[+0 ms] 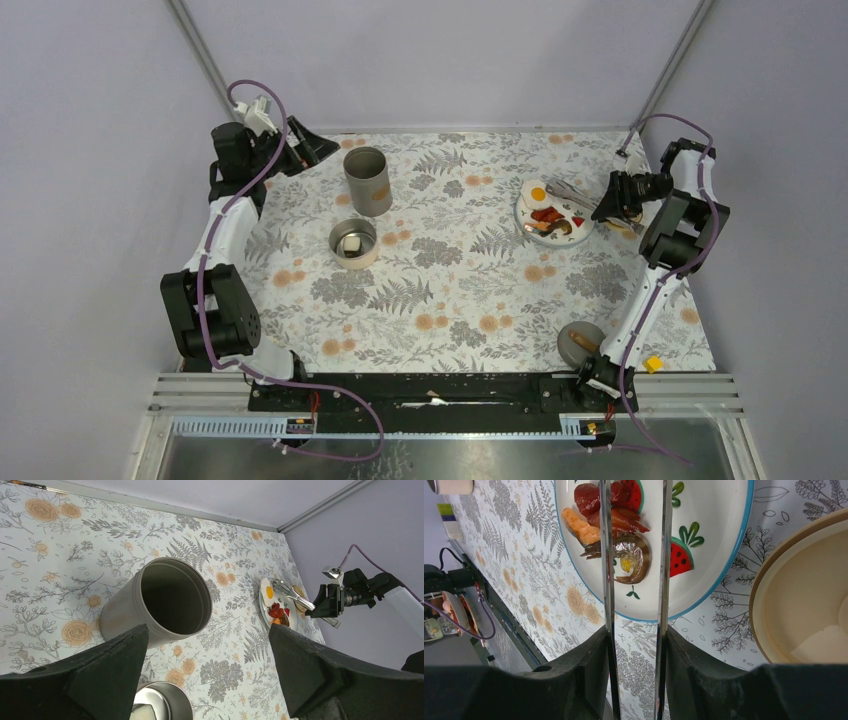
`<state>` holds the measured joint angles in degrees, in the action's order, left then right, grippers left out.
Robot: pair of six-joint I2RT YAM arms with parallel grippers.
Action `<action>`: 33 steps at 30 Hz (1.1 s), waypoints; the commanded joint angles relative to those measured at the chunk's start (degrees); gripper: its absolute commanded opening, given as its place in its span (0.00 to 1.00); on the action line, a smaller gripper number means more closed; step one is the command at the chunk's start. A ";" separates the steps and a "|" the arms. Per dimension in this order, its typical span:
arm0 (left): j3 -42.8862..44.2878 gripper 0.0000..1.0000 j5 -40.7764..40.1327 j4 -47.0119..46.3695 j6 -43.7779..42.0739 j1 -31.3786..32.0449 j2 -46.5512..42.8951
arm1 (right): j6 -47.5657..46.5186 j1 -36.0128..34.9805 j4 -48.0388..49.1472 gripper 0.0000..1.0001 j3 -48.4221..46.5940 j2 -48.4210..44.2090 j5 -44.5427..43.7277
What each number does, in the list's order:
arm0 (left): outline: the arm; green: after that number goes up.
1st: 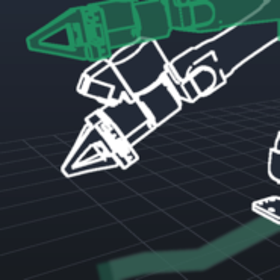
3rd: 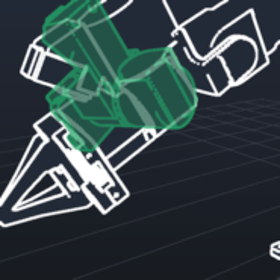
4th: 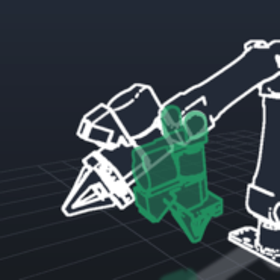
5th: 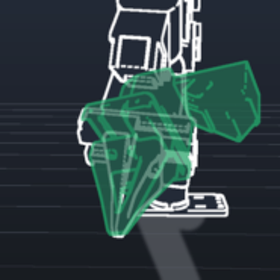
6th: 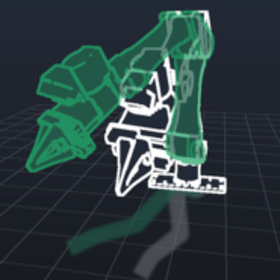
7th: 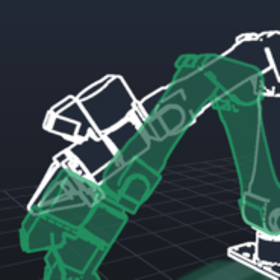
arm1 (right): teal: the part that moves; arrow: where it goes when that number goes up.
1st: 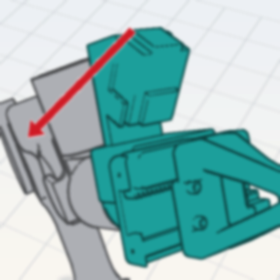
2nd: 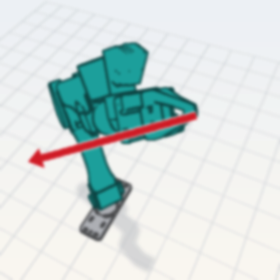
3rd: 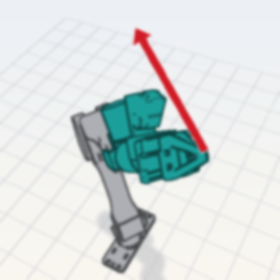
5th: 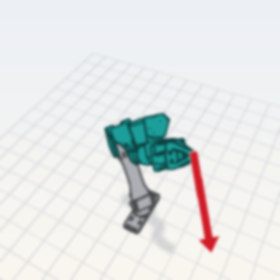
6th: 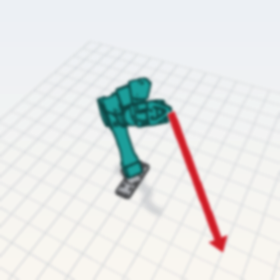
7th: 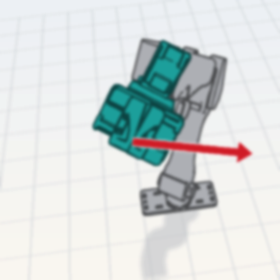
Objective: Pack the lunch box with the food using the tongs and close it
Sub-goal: Adjust the fake food on the plate.
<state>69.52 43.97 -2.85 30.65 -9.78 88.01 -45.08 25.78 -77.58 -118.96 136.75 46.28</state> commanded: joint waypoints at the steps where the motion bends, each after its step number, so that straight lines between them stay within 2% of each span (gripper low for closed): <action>1: 1.96 0.99 1.36 -1.82 0.50 0.36 -1.09 | -2.93 -0.56 -4.52 0.46 -3.68 1.32 3.07; 16: 3.11 0.99 0.88 -1.81 1.31 1.09 -0.01 | -8.09 -0.57 -7.06 0.38 1.86 -0.99 6.42; 26: 2.26 0.99 1.04 -1.43 0.64 1.39 -0.19 | -7.29 1.05 -7.15 0.32 1.01 -1.56 8.70; 33: 2.66 0.99 0.60 -1.11 0.55 1.56 -0.23 | -6.60 1.95 -7.26 0.14 -0.28 -2.50 9.08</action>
<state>70.15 43.94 -2.55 31.55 -8.51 88.14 -51.42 27.07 -82.54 -116.95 138.69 52.62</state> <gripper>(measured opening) 0.989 0.322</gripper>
